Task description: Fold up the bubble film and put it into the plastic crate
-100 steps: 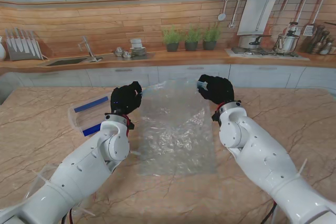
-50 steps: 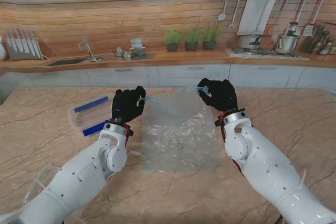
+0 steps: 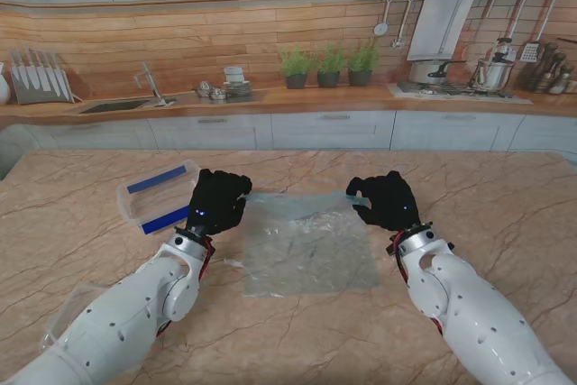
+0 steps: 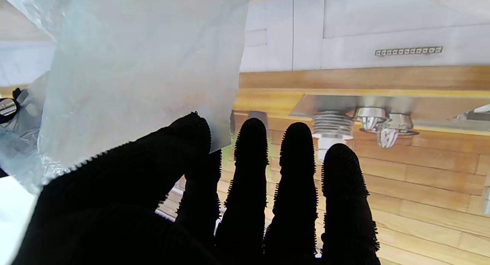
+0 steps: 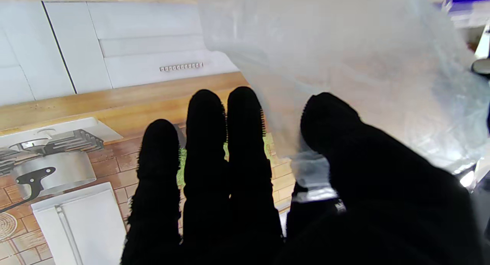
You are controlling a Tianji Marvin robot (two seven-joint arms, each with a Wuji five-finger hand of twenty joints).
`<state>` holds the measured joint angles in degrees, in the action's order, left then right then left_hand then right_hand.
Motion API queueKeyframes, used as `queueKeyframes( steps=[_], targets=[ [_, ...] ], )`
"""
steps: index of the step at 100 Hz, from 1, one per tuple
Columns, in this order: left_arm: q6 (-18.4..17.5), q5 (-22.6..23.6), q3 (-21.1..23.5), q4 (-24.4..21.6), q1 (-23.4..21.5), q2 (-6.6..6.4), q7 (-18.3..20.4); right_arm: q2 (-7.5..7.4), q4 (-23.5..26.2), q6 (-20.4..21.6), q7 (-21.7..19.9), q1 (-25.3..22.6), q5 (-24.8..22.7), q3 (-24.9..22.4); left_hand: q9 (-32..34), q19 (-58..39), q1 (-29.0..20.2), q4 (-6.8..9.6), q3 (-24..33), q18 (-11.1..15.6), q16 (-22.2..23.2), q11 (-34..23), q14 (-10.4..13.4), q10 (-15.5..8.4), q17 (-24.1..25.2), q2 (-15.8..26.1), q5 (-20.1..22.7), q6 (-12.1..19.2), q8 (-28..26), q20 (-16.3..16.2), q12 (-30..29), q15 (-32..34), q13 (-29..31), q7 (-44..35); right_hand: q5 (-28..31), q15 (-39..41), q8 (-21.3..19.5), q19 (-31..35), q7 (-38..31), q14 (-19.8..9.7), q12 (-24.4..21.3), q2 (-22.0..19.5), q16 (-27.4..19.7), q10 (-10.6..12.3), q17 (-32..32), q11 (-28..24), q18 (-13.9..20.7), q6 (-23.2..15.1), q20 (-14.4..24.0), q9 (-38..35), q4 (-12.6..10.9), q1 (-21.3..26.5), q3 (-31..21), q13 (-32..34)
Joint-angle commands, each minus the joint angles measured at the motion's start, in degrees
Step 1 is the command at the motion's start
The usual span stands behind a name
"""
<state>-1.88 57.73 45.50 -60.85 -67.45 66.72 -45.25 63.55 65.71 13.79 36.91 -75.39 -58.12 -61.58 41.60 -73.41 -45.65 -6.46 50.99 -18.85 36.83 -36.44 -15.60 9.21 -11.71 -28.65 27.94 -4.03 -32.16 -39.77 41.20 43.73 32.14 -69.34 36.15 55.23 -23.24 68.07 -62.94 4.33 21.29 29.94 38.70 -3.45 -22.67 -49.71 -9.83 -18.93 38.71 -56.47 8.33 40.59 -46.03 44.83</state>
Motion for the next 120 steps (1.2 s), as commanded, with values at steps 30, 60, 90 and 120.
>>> queueKeyframes(
  steps=[30, 60, 90, 120],
  targets=[
    [-4.99, 5.92, 2.33, -6.16, -4.39, -4.19, 6.01, -2.61, 6.16, 1.15, -5.76, -8.43, -5.28, -3.73, -6.05, 3.90, 1.80, 0.92, 3.64, 1.47, -0.42, 0.43, 0.98, 0.41, 3.38, -3.04, 1.78, 0.42, 1.65, 1.86, -6.96, -4.13, -4.42, -2.19, 0.80, -2.08, -0.74, -2.67, -2.42, -1.33, -0.67, 2.42, -0.68, -1.01, 2.10, -0.24, 0.15, -3.63, -1.08, 0.48, 0.39, -0.04, -2.76, -3.30],
    [-7.94, 12.74, 3.76, -9.92, -6.76, -7.08, 8.78, -3.75, 9.12, 0.99, -11.38, -11.96, -7.77, -5.77, -6.51, 7.39, 1.68, -2.96, -3.31, 1.57, -0.68, 1.88, 1.88, -0.11, 4.90, -6.51, 4.02, 3.10, 1.40, 1.92, -8.32, -6.68, -5.28, -2.71, -3.45, -7.91, -0.48, -6.84, 1.90, -1.09, 0.19, 4.60, -2.00, -1.73, 4.29, 3.72, -0.28, -0.58, -0.35, 6.23, 0.57, -5.09, -1.07, -6.98],
    [-8.68, 16.26, 3.37, -10.59, -7.37, -8.59, 9.75, -4.95, 9.77, -0.19, -15.78, -12.98, -10.83, -4.85, -6.67, 9.69, 9.02, -1.96, -11.30, 1.35, -0.61, 2.66, 1.94, 0.04, 5.49, -4.15, 5.05, 2.12, 0.78, 1.78, -8.53, -7.72, -5.47, -0.51, -9.06, -15.35, -9.40, -11.35, 16.70, -0.33, 0.63, 3.01, -4.92, -4.32, 6.86, 8.15, -0.75, 6.88, 1.54, 17.80, -4.58, -14.47, -2.85, -11.70],
    [-8.34, 17.75, 2.27, -10.95, -7.09, -9.12, 9.44, -4.49, 8.36, -3.52, -13.99, -12.58, -9.64, -3.29, -8.52, 10.76, 16.17, 2.52, -13.79, 1.30, -0.41, 3.87, 1.68, 0.35, 6.05, 1.43, 2.66, -0.05, -5.11, 0.95, -8.65, -8.58, -6.61, 12.13, -18.65, -16.53, -8.30, -11.44, 19.75, 0.35, 0.08, 2.19, -5.78, -5.86, 8.18, 8.76, -0.44, 11.77, 1.54, 29.54, -4.23, -19.24, 3.91, -14.75]
  ],
)
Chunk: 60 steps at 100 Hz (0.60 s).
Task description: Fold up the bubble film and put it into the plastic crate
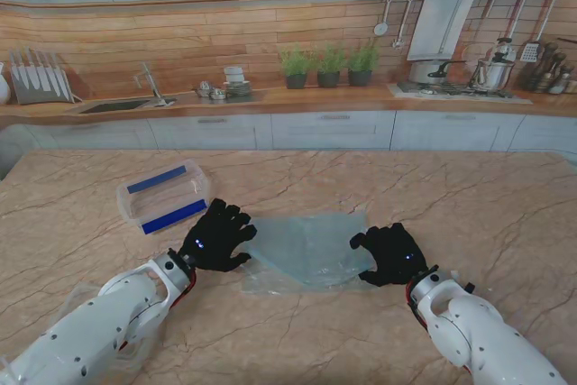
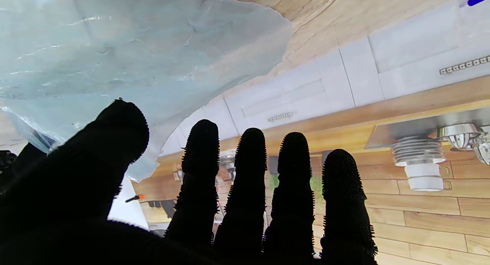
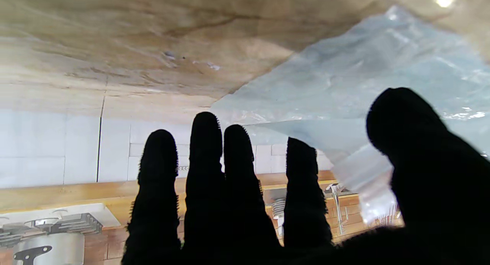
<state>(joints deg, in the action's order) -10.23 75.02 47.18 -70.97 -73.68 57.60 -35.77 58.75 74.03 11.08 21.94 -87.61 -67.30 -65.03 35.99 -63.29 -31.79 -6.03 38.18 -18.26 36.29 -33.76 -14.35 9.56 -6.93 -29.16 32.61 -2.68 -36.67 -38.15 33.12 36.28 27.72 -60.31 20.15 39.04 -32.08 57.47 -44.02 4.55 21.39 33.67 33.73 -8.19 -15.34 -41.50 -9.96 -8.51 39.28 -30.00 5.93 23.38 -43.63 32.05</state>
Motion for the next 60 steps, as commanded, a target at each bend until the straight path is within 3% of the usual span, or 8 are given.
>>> queueKeyframes(
  steps=[1, 24, 43, 60],
  targets=[
    [0.00, 0.52, 0.69, -0.93, -0.94, -0.01, -0.04, 0.34, 0.02, -0.98, 1.15, -0.39, -0.45, 0.17, -3.01, 0.67, 2.37, 2.10, -1.06, 0.69, 0.13, 1.28, 0.43, 0.04, 1.27, 1.92, -2.36, -1.47, -0.43, -0.68, -0.61, -1.18, -2.25, 3.69, -2.86, -0.31, 0.56, -0.80, 0.87, 0.15, -0.02, -1.56, -0.80, -1.18, 0.83, 0.54, -0.29, 1.46, 0.98, 3.30, -1.85, -2.06, 1.58, -2.00],
    [-0.62, 2.24, 3.29, -3.33, -3.14, -0.40, 0.36, 0.89, -0.84, -5.98, 5.19, -0.23, -0.50, 1.04, -5.59, 2.40, 4.56, 2.07, -2.78, 0.52, -0.21, 3.35, 0.59, 0.10, 2.47, 2.02, -6.98, -1.43, 3.26, -0.58, -1.21, -2.69, -3.73, 13.49, -3.64, 2.35, 0.73, 2.76, -0.31, 1.52, 0.62, -2.36, -0.45, -2.98, -0.34, -2.18, 0.03, 3.81, 1.32, 4.96, -2.56, 0.51, -0.64, -2.01],
    [-0.69, 2.66, 3.99, -3.72, -3.72, -0.47, -0.13, 1.14, -0.57, -8.71, 5.20, -0.57, -0.32, 1.10, -5.63, 2.88, 7.42, 1.39, -4.68, 0.28, -0.16, 3.51, 0.60, 0.18, 2.57, 1.93, -7.64, -1.64, 3.66, -0.64, -1.11, -3.01, -3.69, 14.51, -3.73, 3.62, 1.20, 4.67, -0.48, 2.67, 0.73, -1.21, -0.71, -4.14, 0.15, -3.03, -0.42, 4.93, 0.39, 5.39, -2.54, -0.64, -1.11, -2.49],
    [-1.15, 3.09, 4.85, -4.24, -4.31, -0.61, -0.14, 1.46, 0.41, -12.46, 4.65, -1.58, -0.16, 0.86, -6.27, 3.64, 9.07, 0.79, -6.36, 0.46, -0.15, 4.32, 0.56, 0.09, 2.93, 2.24, -8.65, -1.24, 5.09, -0.71, -1.35, -3.54, -3.90, 17.38, -3.72, 4.70, 1.47, 6.49, -0.51, 3.57, 0.93, -2.05, -0.79, -5.19, -0.29, -3.81, -0.56, 6.04, -0.19, 5.39, -2.65, 1.36, -1.35, -2.20]
  ],
)
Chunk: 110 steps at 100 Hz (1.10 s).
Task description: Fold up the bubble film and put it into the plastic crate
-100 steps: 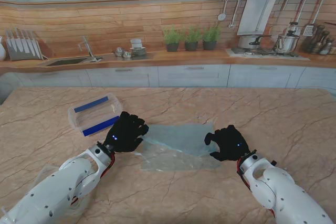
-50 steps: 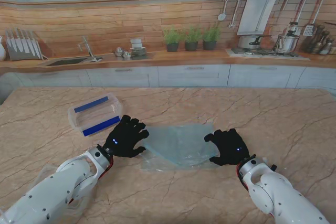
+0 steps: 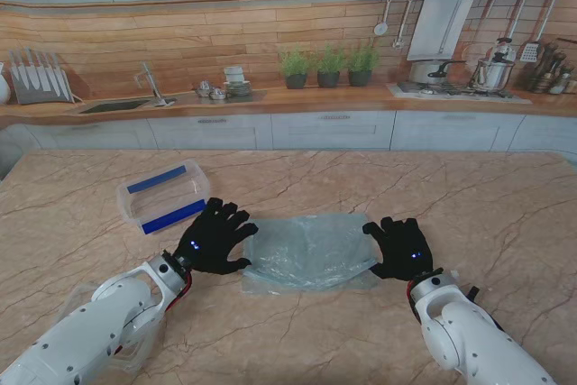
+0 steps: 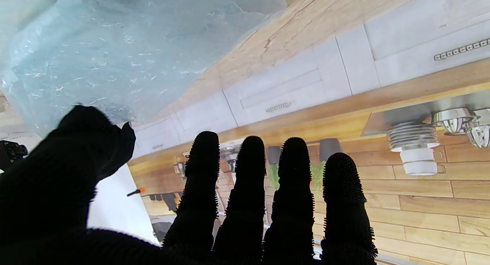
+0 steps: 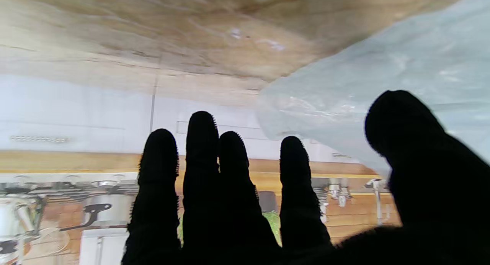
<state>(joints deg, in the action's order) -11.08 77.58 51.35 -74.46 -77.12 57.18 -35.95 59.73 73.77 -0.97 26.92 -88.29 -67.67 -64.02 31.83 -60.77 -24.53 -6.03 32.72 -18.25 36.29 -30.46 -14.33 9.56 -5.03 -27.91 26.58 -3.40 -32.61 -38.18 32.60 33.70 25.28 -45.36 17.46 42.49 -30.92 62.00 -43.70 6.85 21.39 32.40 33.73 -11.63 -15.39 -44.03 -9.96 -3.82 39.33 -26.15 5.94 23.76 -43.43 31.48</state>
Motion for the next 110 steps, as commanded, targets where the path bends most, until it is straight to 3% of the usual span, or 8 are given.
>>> queueKeyframes(
  steps=[1, 20, 30, 46, 62, 80, 96, 110],
  targets=[
    [-0.32, 0.61, 0.79, -0.83, -0.95, -0.21, 0.05, 0.51, 0.74, -0.63, -0.40, -0.98, 0.27, -0.19, -2.16, 1.18, 1.83, 0.79, -0.92, 0.40, -0.16, 1.05, 0.63, 0.10, 1.06, 1.05, -2.60, -0.50, 1.07, -0.67, -0.85, -1.02, -1.53, 2.49, -1.03, 1.30, 0.33, 2.06, -0.83, 1.38, 0.94, -0.83, -0.81, -1.77, -0.22, -1.32, -0.62, 1.39, -0.28, 1.52, -2.66, 0.99, -1.55, -1.65],
    [-0.51, 1.19, 3.38, -2.27, -2.89, -0.20, 0.16, 0.52, 1.69, -2.44, -1.79, -2.24, 0.03, -1.86, -2.27, 2.06, 0.55, 0.68, -1.72, 0.70, -0.13, 1.88, 0.30, 0.49, 0.92, 2.19, -2.88, -0.69, 2.74, -0.52, -1.32, -1.34, -1.50, 5.38, -0.93, 1.47, 0.79, 2.74, -0.45, 1.88, 0.83, -0.53, -1.13, -2.18, 0.25, -1.34, -0.95, 1.55, -1.10, 1.55, -2.49, 0.11, -1.12, -1.86],
    [-1.64, -0.89, 5.70, -4.38, -4.89, 0.59, 2.29, 0.38, 2.22, -2.52, -2.16, -2.94, -0.75, -3.43, -1.87, 3.99, -3.54, 1.37, -1.83, 1.76, -0.97, 2.99, 0.10, 1.17, 0.42, 2.38, -2.81, -0.94, 3.89, 0.56, -2.17, -2.57, -1.33, 7.38, -0.69, 1.48, 1.01, 2.74, -0.23, 1.88, 0.80, -0.69, -1.23, -2.18, 0.42, -1.34, -0.99, 1.49, -1.46, 1.55, -2.47, 0.36, -1.10, -1.86],
    [-2.79, -4.26, 6.95, -6.93, -6.21, 1.79, 4.48, 0.21, 3.48, -2.52, -2.31, -4.25, -2.16, -6.35, 0.20, 4.63, -7.46, 1.76, -0.12, 1.20, -1.51, 3.90, -0.40, 1.61, -0.84, 3.40, -2.37, -1.32, 4.64, 1.29, -3.08, -2.86, 0.25, 8.77, -0.01, 1.52, 1.36, 2.65, 0.15, 1.88, 0.77, 0.00, -1.34, -2.18, 0.54, -1.36, -1.09, 1.37, -2.01, 1.55, -2.43, 0.93, -1.62, -1.87],
    [-2.57, -5.84, 6.11, -7.77, -4.86, 2.44, 5.12, 0.34, 4.85, -2.19, -1.71, -5.20, -2.60, -9.16, 1.76, 4.49, -10.14, 1.94, -0.31, 0.88, -1.59, 3.94, -0.76, 1.83, -2.01, 4.49, -0.88, -1.35, 4.82, 2.04, -3.38, -2.47, 1.63, 9.12, 0.35, 1.48, 1.50, 2.76, 0.27, 1.67, 0.71, -0.71, -1.46, -2.07, 0.56, -1.33, -1.10, 1.32, -2.31, 1.33, -2.40, 1.89, -2.22, -1.61],
    [-1.98, -10.67, 4.16, -8.28, -2.08, 3.69, 10.11, 0.98, 6.06, -0.62, -2.04, -4.43, -0.19, -10.95, 2.08, 4.53, -11.52, 2.05, -0.93, 0.36, -1.92, 5.20, -1.21, 2.29, -1.86, 5.29, -0.04, -1.41, 5.03, 2.74, -4.19, -2.98, 1.73, 9.89, 0.17, 1.27, 1.75, 2.81, 0.77, 1.54, 0.51, -1.65, -1.58, -1.90, 0.64, -0.92, -1.09, 0.89, -2.68, 1.00, -2.29, 1.62, -1.11, -1.37],
    [-0.24, -14.69, 0.08, -5.78, 2.37, 4.66, 12.97, 1.36, 5.57, 0.59, -3.57, -1.53, 2.36, -10.39, 1.65, 4.84, -12.54, 2.22, -2.31, -0.06, -2.30, 6.25, -1.39, 2.67, -1.68, 6.20, 0.15, -1.96, 5.62, 3.44, -4.85, -3.66, 1.38, 11.48, 0.37, 0.77, 1.89, 2.28, 1.11, 1.39, 0.34, -3.01, -1.71, -1.74, 0.83, -0.48, -1.11, 0.63, -3.15, 0.89, -2.58, 1.56, 0.80, -1.40],
    [2.41, -21.47, -2.98, -3.86, 4.91, 6.31, 16.03, 1.69, 3.71, 0.99, -5.55, 2.32, 5.12, -8.00, -0.15, 4.37, -13.56, 2.40, -2.60, -0.24, -2.28, 7.19, -1.82, 3.20, -0.66, 6.12, -0.16, -2.51, 6.09, 3.06, -5.23, -4.07, -0.38, 12.75, 0.89, 0.65, 1.98, 2.23, 1.38, 1.33, 0.19, -4.29, -1.65, -1.55, 0.85, -0.05, -1.11, 0.13, -3.27, 0.82, -2.79, 2.07, 1.95, -1.40]
  ],
)
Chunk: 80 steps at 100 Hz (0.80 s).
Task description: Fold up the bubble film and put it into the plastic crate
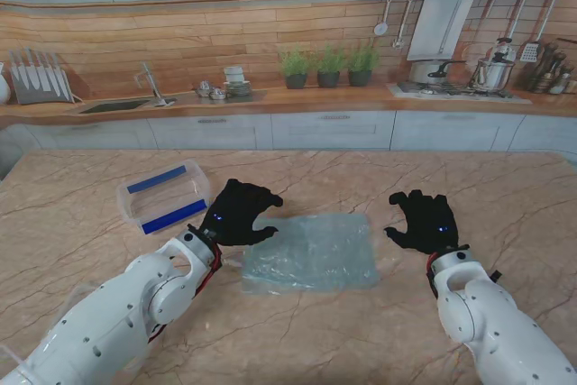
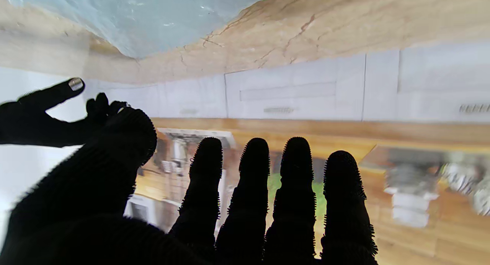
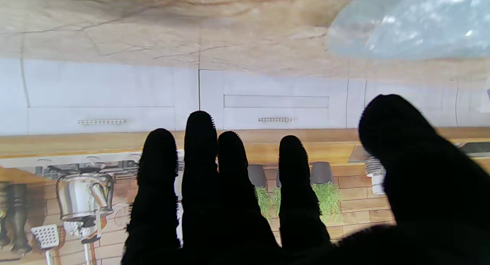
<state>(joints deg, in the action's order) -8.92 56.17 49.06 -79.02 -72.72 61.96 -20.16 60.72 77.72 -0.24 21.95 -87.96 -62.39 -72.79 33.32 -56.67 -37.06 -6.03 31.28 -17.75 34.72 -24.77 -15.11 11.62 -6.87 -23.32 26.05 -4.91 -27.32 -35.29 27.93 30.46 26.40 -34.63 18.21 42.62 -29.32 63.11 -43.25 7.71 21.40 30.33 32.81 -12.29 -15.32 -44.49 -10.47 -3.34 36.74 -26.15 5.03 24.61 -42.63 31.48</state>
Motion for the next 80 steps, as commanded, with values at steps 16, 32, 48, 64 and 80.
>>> queueKeyframes(
  steps=[16, 32, 48, 64, 80],
  targets=[
    [1.65, -4.73, -4.27, 3.34, 3.51, 2.62, 3.01, 1.17, -3.41, -0.04, -2.60, 7.08, 3.39, 5.08, -2.07, 0.42, -1.64, 2.50, -1.32, -0.72, -0.78, 2.00, -1.12, 1.24, 1.77, 1.83, 0.92, -0.69, 0.87, -0.02, -0.79, -1.18, -2.14, 2.41, 0.46, -0.07, 0.54, 0.87, 1.46, 0.27, -0.10, -2.95, -0.86, -0.90, 0.98, 1.13, -0.49, -1.02, -0.80, 0.89, -1.85, 1.15, 2.18, -1.72],
    [2.81, -7.66, -8.08, 7.01, 6.43, 3.51, 4.12, 1.84, -6.75, -0.89, -4.59, 11.82, 7.42, 9.87, -2.16, 0.67, -2.25, 2.60, -1.29, -0.84, -0.81, 2.08, -0.99, 1.28, 1.85, 1.88, 1.01, -0.77, 0.77, -0.11, -0.80, -1.32, -2.18, 2.59, -0.21, -1.18, 0.98, -0.67, 3.23, 0.08, -0.56, -3.67, -0.90, -0.78, 2.17, 2.41, -0.88, -1.96, -1.04, 1.82, -1.89, -0.58, 3.93, -2.87],
    [4.72, -10.88, -10.69, 10.24, 8.19, 4.77, 4.12, 2.49, -9.19, -2.04, -6.38, 15.39, 10.73, 14.02, -2.73, 0.86, -3.02, 2.73, -0.83, -0.61, -0.71, 1.89, -1.20, 1.50, 2.41, 1.76, 0.79, -1.35, 0.68, -0.27, -0.67, -1.29, -2.85, 2.75, -1.37, -2.02, 1.11, -1.64, 4.60, -0.03, -0.77, -4.43, -0.87, -0.76, 2.71, 3.00, -0.88, -2.62, -0.89, 2.59, -2.42, -1.11, 5.95, -3.86],
    [5.60, -12.69, -12.57, 12.73, 9.60, 5.53, 4.23, 2.39, -10.64, -2.39, -9.92, 18.06, 12.00, 17.11, -3.75, 1.30, -3.14, 2.77, -0.31, -0.36, -0.83, 1.73, -1.13, 1.75, 3.43, 1.55, 0.22, -2.34, 0.64, -0.27, -0.61, -1.62, -4.52, 2.84, -1.41, -2.68, 1.09, -2.06, 5.24, -0.20, -0.98, -3.13, -0.91, -0.65, 3.05, 3.48, -0.76, -2.57, -0.52, 3.05, -2.77, -1.19, 7.31, -4.38],
    [5.73, -14.07, -14.06, 14.43, 10.43, 5.82, 5.50, 2.08, -12.61, -3.03, -12.53, 20.17, 12.28, 20.12, -4.28, 1.36, -3.27, 2.78, 0.14, -0.03, -0.91, 1.58, -1.08, 1.84, 3.83, 1.40, 0.58, -2.46, 0.69, -0.42, -0.62, -1.64, -5.23, 2.84, -0.05, -0.71, 0.85, -1.12, 6.05, -0.28, -0.12, -1.86, 0.82, -0.81, 2.99, 2.29, 0.14, -2.42, 1.71, 3.05, -3.05, -0.83, 6.87, -4.23]
  ],
)
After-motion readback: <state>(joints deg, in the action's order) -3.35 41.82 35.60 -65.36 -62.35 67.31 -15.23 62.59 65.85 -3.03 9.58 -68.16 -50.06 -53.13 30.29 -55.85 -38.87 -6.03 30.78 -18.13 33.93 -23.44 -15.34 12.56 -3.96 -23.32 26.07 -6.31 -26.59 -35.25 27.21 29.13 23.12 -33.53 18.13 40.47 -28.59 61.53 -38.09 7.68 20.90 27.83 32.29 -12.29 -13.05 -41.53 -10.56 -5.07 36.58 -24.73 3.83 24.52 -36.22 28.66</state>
